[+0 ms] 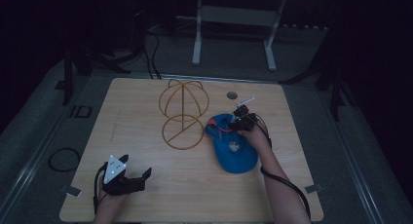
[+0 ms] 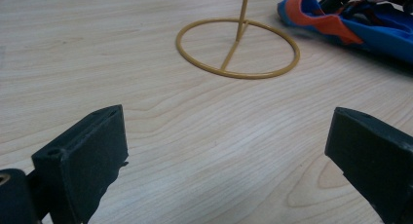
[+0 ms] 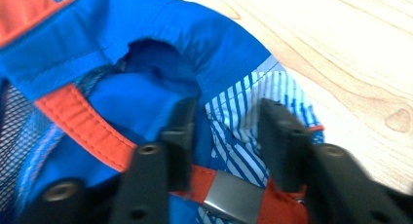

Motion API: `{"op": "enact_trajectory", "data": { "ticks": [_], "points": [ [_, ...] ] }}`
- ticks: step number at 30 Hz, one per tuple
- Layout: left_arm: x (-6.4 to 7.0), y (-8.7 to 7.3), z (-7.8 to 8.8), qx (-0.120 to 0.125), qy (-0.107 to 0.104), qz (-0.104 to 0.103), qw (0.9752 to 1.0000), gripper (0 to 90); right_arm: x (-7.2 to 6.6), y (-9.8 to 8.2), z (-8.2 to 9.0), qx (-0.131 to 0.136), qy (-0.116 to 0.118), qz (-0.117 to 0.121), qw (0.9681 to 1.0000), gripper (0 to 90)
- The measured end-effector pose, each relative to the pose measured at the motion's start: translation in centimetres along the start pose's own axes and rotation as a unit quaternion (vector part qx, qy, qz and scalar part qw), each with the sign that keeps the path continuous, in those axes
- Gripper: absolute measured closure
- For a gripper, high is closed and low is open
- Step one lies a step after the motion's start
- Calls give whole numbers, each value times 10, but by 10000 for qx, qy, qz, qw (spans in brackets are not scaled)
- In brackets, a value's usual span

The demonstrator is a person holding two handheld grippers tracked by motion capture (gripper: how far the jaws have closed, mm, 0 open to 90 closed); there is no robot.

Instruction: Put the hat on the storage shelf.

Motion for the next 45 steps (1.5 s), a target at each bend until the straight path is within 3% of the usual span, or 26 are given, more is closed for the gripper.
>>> {"op": "enact_trajectory", "data": {
  "ticks": [2, 4, 7, 10, 20, 28, 31, 37, 40, 45],
  "points": [
    [0, 0, 0, 6, 11, -16, 10000, 22, -3, 0, 1, -5, -11, 89, 10000, 774],
    [1, 0, 0, -7, -36, -16, 10000, 22, -8, 0, 1, -23, -165, 197, 9997, 869],
    [1, 1, 1, 11, -31, -2, 10000, 22, -10, 0, 3, -21, -226, 182, 9996, 882],
    [-1, 1, 2, 38, -4, 52, 10000, 22, -8, -4, 11, 223, -228, 69, 9995, 884],
    [4, 3, 1, -33, -1, -37, 10000, 22, -3, -24, 62, 1019, -330, -209, 9940, 886],
    [9, 9, 4, -16, -175, -49, 9998, 22, -10, -36, 110, 1618, -459, -322, 9852, 888],
    [11, 14, 8, 50, -266, -57, 9996, 22, -15, -39, 131, 1849, -536, -260, 9809, 888],
    [21, 33, 20, 169, -396, -204, 9989, 22, -25, -44, 171, 2233, -660, -114, 9724, 888],
    [28, 45, 24, 86, -394, -282, 9988, 22, -29, -48, 185, 2419, -691, -58, 9678, 888],
    [39, 65, 30, 131, -567, -335, 9977, 22, -38, -58, 203, 2691, -697, -4, 9606, 888]
  ]
}}
Point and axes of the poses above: each handheld gripper's, and its own axes: z roughly backward along the jaws, y roughly out of its top, x roughly to its right, the point moved 2 cm from there along -z, roughly forward along the jaws, and after that the axes turned 10 degrees about -x, right-handed, at the moved point
